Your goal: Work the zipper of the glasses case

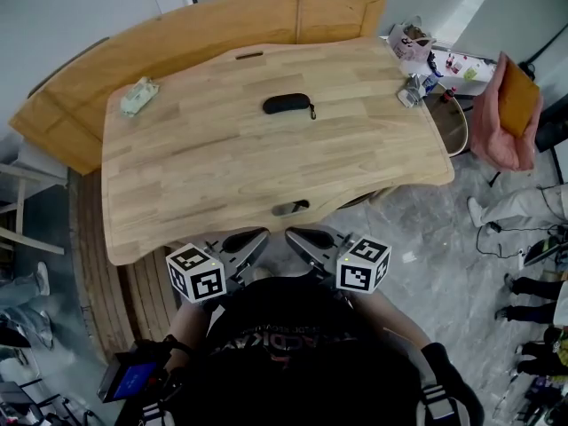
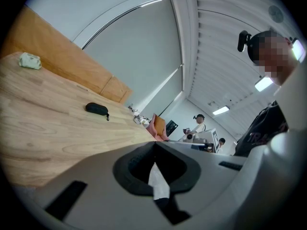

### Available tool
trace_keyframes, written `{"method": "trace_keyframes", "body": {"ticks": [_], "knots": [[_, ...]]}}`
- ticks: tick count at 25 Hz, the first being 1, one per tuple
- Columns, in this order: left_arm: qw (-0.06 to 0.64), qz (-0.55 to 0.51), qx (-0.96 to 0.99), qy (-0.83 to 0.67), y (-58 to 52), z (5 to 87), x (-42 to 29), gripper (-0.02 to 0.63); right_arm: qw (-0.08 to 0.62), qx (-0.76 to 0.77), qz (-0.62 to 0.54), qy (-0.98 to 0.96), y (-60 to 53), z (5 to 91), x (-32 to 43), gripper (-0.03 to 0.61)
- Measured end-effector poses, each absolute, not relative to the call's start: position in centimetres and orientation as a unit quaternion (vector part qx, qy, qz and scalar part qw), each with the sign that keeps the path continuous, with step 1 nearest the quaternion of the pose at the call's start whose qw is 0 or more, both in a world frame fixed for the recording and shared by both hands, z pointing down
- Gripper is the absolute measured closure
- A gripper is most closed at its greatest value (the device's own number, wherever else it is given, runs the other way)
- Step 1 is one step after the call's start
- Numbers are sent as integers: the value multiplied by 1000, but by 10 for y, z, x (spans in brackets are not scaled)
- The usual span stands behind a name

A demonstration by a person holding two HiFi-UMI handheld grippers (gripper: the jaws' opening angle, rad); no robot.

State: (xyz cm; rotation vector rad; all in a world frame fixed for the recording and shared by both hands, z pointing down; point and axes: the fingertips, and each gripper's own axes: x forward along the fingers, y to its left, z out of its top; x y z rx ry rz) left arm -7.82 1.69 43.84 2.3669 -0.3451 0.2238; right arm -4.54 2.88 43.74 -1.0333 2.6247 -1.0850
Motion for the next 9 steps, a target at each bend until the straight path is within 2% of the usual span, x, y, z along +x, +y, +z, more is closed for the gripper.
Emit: {"method": "trace_keyframes", "body": {"ticks": [9], "knots": [[362, 85, 920, -126, 19, 438, -78, 601, 52, -344, -356, 867, 31, 438, -48, 563]]}}
